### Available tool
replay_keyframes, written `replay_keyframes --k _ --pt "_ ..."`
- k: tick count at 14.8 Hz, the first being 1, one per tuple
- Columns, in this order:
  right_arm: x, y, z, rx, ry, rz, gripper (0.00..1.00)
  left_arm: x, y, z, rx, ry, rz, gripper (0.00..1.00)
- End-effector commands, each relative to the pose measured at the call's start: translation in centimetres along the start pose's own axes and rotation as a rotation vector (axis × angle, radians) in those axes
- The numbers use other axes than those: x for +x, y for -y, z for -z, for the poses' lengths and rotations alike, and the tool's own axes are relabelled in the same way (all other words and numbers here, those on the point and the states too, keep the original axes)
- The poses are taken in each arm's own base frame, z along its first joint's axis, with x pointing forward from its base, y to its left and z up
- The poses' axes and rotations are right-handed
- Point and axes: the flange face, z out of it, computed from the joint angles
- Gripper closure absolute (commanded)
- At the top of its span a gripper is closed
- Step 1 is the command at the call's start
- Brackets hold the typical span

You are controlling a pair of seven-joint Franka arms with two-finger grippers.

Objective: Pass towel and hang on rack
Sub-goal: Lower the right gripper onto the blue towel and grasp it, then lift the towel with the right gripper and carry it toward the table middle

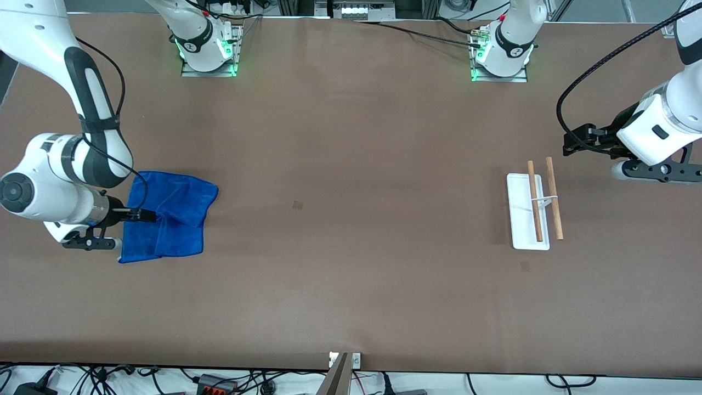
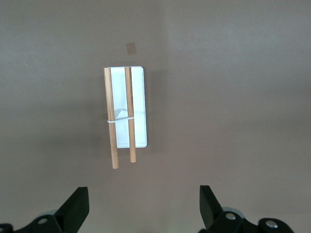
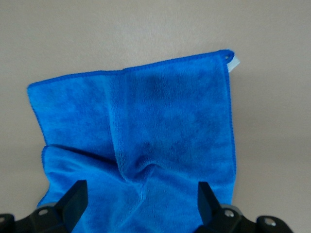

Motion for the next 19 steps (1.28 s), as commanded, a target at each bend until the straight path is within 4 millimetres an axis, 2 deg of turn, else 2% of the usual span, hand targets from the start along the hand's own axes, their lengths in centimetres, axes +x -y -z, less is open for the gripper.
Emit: replay_keyframes --k 1,7,8,10,12,14,17,18,19 --pt "0.6 0.3 -1.9 0.013 0.008 0.021 0.00 -0.1 0.2 0.1 0.017 0.009 0.004 0.00" --pt "0.2 0.7 -5.8 0.014 0.078 0.052 0.00 -0.1 0.3 0.1 0.022 0.009 0.000 0.00" --pt "0.3 0.9 -6.0 0.013 0.078 0.056 0.03 -0.1 0.2 0.1 0.020 0.009 -0.004 0.00" --pt "0.3 1.3 -6.2 0.013 0.083 0.062 0.19 -0.1 0.0 0.2 0.021 0.007 -0.004 0.00" --pt "0.3 1.4 -6.3 0.014 0.086 0.063 0.43 -0.1 0.0 0.2 0.021 0.007 -0.003 0.00" --pt "0.2 1.4 -7.0 0.014 0.097 0.062 0.63 -0.1 0.0 0.2 0.019 0.008 -0.004 0.00" --pt "0.3 1.4 -6.9 0.015 0.095 0.069 0.96 -0.1 0.1 0.2 0.017 0.008 -0.003 0.00" --pt "0.3 1.5 -6.9 0.016 0.095 0.087 1.00 -0.1 0.1 0.2 0.017 0.008 -0.003 0.00" --pt "0.3 1.4 -6.9 0.019 0.095 0.108 1.00 -0.1 0.1 0.2 0.017 0.008 -0.005 0.00"
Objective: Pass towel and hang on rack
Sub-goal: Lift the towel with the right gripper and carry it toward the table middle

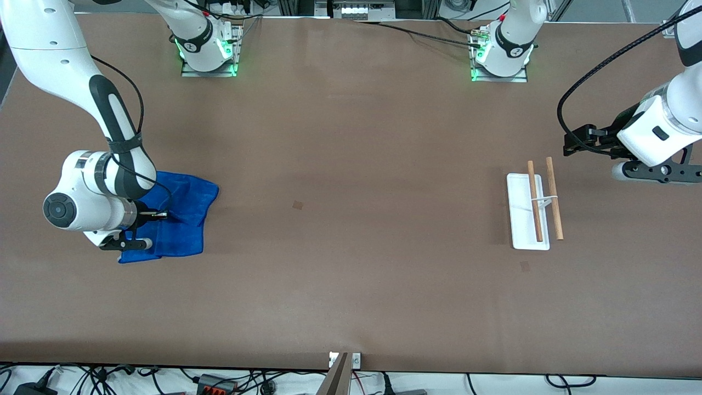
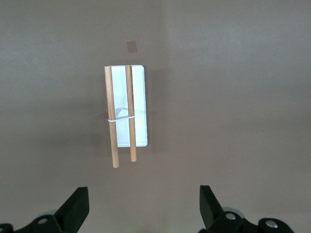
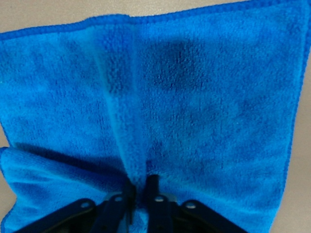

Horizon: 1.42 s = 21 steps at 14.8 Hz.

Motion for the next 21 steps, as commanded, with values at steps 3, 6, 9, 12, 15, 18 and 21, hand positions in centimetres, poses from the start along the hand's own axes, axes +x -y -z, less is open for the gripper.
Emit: replay_keyframes --k 3,6,9,12,15,18,21 --pt "0.7 0.4 1.3 0.011 -0.013 0.058 1.00 -0.2 0.0 0.3 0.014 0.003 -0.004 0.00" --pt "2.2 3.4 8.7 0.033 -0.027 0.122 1.00 -0.2 0.0 0.3 0.014 0.003 -0.006 0.00" --pt "3.2 9.1 16.8 0.084 -0.057 0.195 1.00 -0.2 0.1 0.3 0.013 0.003 -0.004 0.00" --pt "2.8 16.2 20.0 0.215 -0.113 0.272 1.00 -0.2 0.0 0.3 0.010 0.004 -0.005 0.00" --pt "1.1 25.9 21.3 0.385 -0.099 0.234 1.00 -0.2 -0.1 0.3 0.008 0.007 -0.009 0.00" --pt "-0.8 35.5 23.0 0.522 -0.176 0.184 1.00 -0.2 -0.4 0.3 0.011 0.007 -0.012 0.00" --pt "-3.6 43.7 24.2 0.665 -0.223 0.127 1.00 0.3 -1.0 -0.8 0.008 0.027 -0.029 0.00"
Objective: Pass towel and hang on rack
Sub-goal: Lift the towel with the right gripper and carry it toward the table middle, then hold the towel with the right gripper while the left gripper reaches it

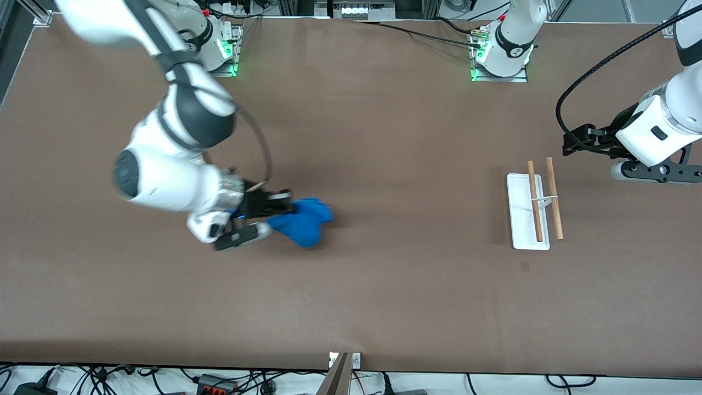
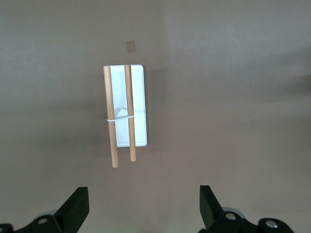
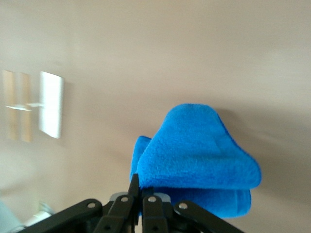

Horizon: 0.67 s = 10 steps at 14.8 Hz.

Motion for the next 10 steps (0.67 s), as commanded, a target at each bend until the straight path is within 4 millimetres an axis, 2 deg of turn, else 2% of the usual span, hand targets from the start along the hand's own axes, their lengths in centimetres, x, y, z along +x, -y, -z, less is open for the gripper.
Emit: replay_keyframes --k 1,3,4,6,8,9,10 --pt "-0.7 5.6 -1.5 0.123 -0.053 -0.094 1.00 0.7 -1.9 -1.4 0.005 0.031 -0.050 0.00" --pt "-1.4 8.5 -2.0 0.196 -0.081 -0.159 1.00 1.4 -3.3 -2.0 -0.061 0.022 -0.073 0.00" --pt "-1.5 9.3 -2.0 0.229 -0.087 -0.179 1.00 1.8 -3.8 -2.3 -0.099 0.014 -0.094 0.00" --pt "-2.4 11.0 -2.3 0.306 -0.054 -0.220 1.00 2.3 -4.3 -2.3 -0.151 -0.040 -0.264 0.00" --pt "-2.5 11.6 -1.9 0.334 -0.048 -0.230 1.00 2.6 -4.7 -2.3 -0.159 -0.085 -0.466 0.00" --pt "-2.4 11.7 -1.8 0.337 -0.050 -0.231 1.00 2.8 -5.8 -2.5 -0.156 -0.110 -0.595 0.00" --pt "-2.5 11.8 -1.8 0.337 -0.049 -0.231 1.00 2.7 -7.9 -2.7 -0.144 -0.130 -0.733 0.00"
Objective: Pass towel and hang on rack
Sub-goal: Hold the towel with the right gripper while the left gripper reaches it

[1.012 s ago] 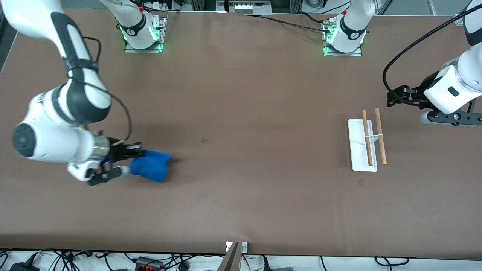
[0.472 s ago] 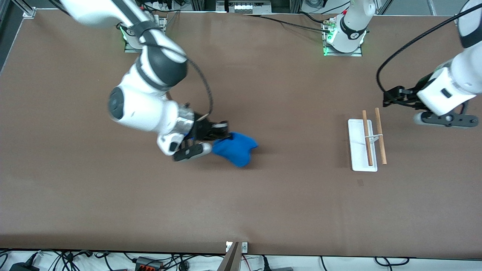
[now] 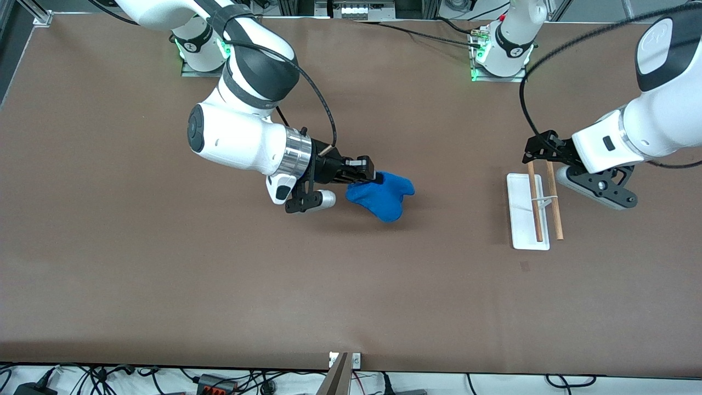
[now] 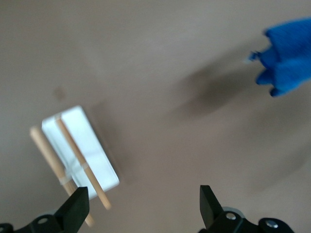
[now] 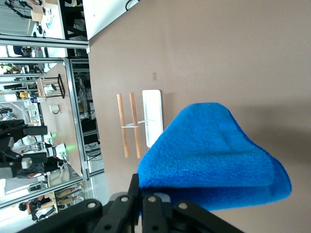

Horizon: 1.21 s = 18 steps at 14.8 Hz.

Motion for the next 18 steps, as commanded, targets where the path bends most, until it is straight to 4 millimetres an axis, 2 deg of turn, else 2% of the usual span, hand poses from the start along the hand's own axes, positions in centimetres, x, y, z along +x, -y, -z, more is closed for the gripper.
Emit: replay_keyframes --k 1,3,5,8,10,12,14,18 --pt "0.2 0.7 0.3 0.036 0.003 -0.026 1.00 1.9 -4.0 -1.0 0.006 -0.037 -0.346 0.00" --pt "0.2 0.6 0.2 0.035 0.004 -0.025 1.00 2.7 -6.9 -1.6 0.001 -0.024 -0.422 0.00" --pt "0.2 0.6 0.3 0.033 0.003 -0.021 1.00 3.0 -7.7 -1.5 0.008 -0.029 -0.449 0.00" --pt "0.2 0.6 0.2 0.031 0.001 -0.015 1.00 4.1 -8.8 -1.7 0.012 -0.091 -0.618 0.00" --pt "0.1 0.8 0.2 0.031 0.002 -0.012 1.00 5.4 -9.1 -3.0 0.013 -0.127 -0.727 0.00" --pt "0.1 0.7 0.1 0.032 0.003 -0.009 1.00 7.3 -12.0 -5.2 0.016 -0.143 -0.800 0.00" --pt "0.0 0.9 0.1 0.037 -0.001 -0.003 1.00 8.7 -13.8 -7.8 0.002 -0.147 -0.837 0.00" --pt "-0.1 1.4 -0.4 0.056 -0.046 0.002 1.00 10.0 -16.7 -9.6 -0.002 -0.180 -0.916 0.00"
